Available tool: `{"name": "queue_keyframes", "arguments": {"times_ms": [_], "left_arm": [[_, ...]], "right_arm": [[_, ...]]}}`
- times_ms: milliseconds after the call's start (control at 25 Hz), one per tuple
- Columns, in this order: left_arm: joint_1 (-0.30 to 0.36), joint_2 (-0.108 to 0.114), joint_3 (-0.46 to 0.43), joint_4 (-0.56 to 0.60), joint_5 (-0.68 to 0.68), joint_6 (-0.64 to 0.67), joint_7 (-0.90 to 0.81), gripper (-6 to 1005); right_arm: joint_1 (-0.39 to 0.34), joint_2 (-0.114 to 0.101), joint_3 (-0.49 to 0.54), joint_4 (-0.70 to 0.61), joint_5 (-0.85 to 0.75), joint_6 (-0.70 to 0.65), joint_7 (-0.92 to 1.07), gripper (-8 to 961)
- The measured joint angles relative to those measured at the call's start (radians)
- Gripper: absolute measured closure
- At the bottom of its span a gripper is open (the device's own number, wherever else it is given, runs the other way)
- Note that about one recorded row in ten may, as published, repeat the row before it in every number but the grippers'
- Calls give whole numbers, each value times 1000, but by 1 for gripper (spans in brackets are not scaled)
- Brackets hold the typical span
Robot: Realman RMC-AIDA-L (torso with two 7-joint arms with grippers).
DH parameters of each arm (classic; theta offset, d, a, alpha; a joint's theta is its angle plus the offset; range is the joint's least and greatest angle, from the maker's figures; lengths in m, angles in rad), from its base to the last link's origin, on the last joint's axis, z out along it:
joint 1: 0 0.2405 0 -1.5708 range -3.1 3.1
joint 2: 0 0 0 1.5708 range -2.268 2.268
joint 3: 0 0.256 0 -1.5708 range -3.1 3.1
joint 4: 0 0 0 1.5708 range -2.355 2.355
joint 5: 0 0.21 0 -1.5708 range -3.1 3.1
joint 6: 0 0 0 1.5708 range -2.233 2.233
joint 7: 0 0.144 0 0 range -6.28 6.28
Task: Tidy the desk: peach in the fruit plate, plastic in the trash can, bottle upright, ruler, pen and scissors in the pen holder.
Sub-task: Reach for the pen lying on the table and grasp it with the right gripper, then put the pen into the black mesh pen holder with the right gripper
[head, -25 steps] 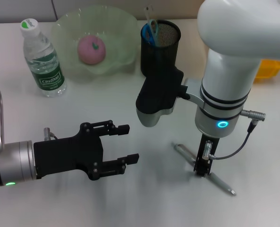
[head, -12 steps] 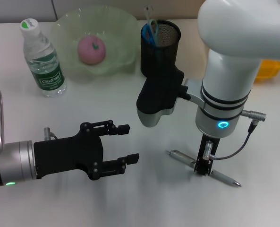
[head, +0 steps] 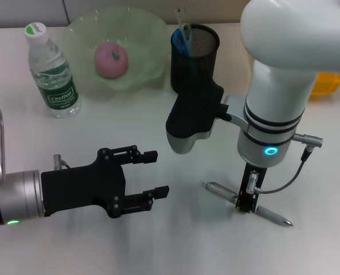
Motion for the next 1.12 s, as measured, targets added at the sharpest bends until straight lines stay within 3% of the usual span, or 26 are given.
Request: {"name": "queue_keyframes", "arguments": {"times_ms": [920,1120], "left_arm": [[-4,-2,-2,-3,0,0,-1,323],[-5,-2,-2,-3,0,0,-1,323]], "right_arm": [[-8,0,-19,-9,1,7,-5,764],[-8,0,-14,-11,0,3,-10,828]]}}
